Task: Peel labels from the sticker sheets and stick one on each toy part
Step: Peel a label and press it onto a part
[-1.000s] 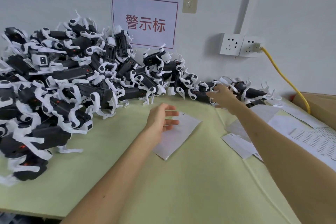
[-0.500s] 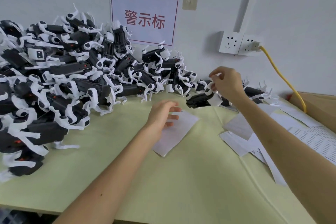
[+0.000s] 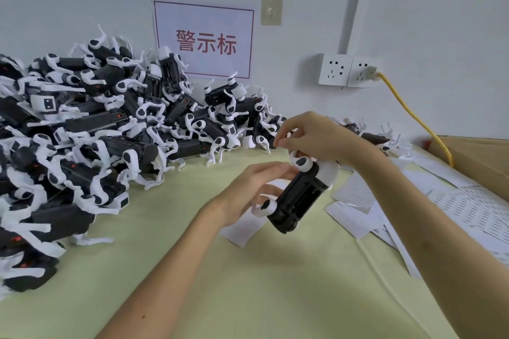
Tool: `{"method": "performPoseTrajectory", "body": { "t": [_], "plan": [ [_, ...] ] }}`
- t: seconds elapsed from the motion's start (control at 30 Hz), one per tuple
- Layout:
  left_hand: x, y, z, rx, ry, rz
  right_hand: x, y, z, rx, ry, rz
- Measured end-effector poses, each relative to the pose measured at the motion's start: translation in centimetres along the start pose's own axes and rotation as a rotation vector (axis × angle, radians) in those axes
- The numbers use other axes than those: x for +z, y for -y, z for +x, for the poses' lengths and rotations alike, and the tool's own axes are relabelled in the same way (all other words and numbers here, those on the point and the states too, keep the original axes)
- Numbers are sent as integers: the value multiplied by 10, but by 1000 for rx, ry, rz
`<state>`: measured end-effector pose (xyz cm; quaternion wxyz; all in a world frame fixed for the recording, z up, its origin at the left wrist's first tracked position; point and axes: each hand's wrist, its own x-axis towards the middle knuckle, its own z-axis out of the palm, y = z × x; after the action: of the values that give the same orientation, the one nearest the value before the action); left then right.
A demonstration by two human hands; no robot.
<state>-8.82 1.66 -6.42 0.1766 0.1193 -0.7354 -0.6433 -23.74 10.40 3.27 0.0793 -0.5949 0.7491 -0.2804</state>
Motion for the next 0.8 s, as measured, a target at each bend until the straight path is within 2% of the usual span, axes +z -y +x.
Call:
{"method": "performPoseTrajectory", "body": {
  "t": [0.13, 0.23, 0.3, 0.33, 0.4, 0.47, 0.53, 0.6, 0.73, 0.8],
  "plan": [
    [4, -3, -5, -70, 114, 110, 2, -5, 0, 34, 72, 142],
    [7, 0, -6, -134, 178, 176, 3, -7, -6, 24, 118, 170],
    [8, 2, -5, -111, 185, 141, 0, -11, -8, 18, 100, 145],
    [8, 2, -5, -81, 170, 98, -2, -15, -8, 17, 39, 103],
    [7, 1, -3, -34, 105, -35, -1, -25, -7, 18, -221, 57],
    [5, 0, -1, 21, 17, -160, 9, -32, -13, 10, -536, 146],
    [1, 0, 2, 43, -72, -261, 28, -35, -19, -42, -684, 234],
    [-3, 2, 5, 50, -165, -309, 48, -35, -23, -128, -623, 233],
    [-2, 2, 6, 50, -369, -382, 78, -28, -26, -268, -314, 221],
    [-4, 2, 7, 41, -459, -416, 87, -27, -27, -288, -272, 214]
  ]
}}
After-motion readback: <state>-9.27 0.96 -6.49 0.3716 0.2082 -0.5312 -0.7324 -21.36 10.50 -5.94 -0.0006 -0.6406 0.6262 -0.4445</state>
